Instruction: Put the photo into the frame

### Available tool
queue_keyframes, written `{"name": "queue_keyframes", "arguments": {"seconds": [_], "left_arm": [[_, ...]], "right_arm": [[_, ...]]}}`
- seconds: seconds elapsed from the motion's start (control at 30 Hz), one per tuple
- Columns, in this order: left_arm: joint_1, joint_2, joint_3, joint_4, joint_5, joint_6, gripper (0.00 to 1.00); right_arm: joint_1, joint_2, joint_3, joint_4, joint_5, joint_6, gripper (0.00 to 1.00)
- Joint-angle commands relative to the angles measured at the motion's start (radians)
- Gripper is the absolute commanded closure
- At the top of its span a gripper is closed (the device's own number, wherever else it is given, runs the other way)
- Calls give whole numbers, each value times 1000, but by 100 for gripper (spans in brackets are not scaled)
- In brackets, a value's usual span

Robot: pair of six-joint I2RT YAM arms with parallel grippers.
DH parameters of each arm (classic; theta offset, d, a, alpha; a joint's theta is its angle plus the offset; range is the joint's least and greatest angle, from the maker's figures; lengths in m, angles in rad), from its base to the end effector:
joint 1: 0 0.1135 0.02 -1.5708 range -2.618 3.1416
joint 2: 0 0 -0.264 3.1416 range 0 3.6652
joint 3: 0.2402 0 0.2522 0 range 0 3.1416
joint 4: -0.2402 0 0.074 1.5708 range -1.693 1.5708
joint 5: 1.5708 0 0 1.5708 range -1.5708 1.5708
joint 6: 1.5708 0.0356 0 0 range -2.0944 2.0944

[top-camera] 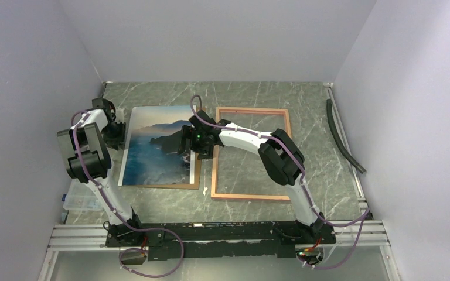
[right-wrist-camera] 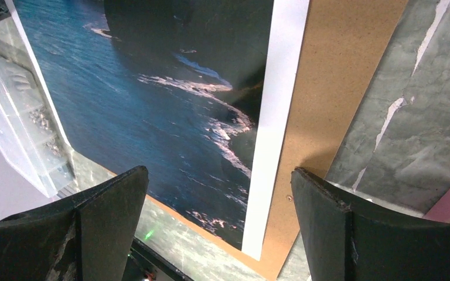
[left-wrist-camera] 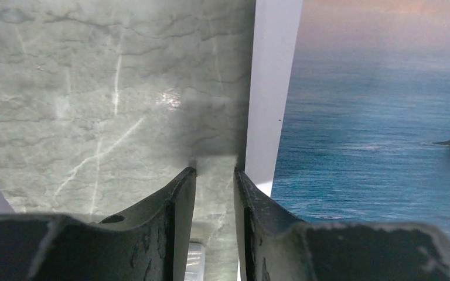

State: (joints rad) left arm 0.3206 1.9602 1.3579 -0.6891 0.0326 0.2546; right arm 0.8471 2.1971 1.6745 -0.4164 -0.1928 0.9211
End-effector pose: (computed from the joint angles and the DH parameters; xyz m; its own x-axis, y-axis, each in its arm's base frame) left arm 0.3670 0.1206 0.1631 -0.9600 -0.0535 -0.2748 -0.0668 0.9970 0.0391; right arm 0.3136 0.3652 0.1692 -0.9685 0.0842 -0.2342 -0.0648 0.8234 0.5638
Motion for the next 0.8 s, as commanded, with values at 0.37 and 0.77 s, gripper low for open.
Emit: {"name": "queue_keyframes", "arguments": {"seconds": [0.37,0.77], "left_arm": [[-45,-38,-120,-48,143,-42,70],[-62,-27,-154,-31,160,-37,73]], "right_arm": [[-7,48,-30,77,-47,106,4],[-40,-28,-167,365,-207,241,3]]}}
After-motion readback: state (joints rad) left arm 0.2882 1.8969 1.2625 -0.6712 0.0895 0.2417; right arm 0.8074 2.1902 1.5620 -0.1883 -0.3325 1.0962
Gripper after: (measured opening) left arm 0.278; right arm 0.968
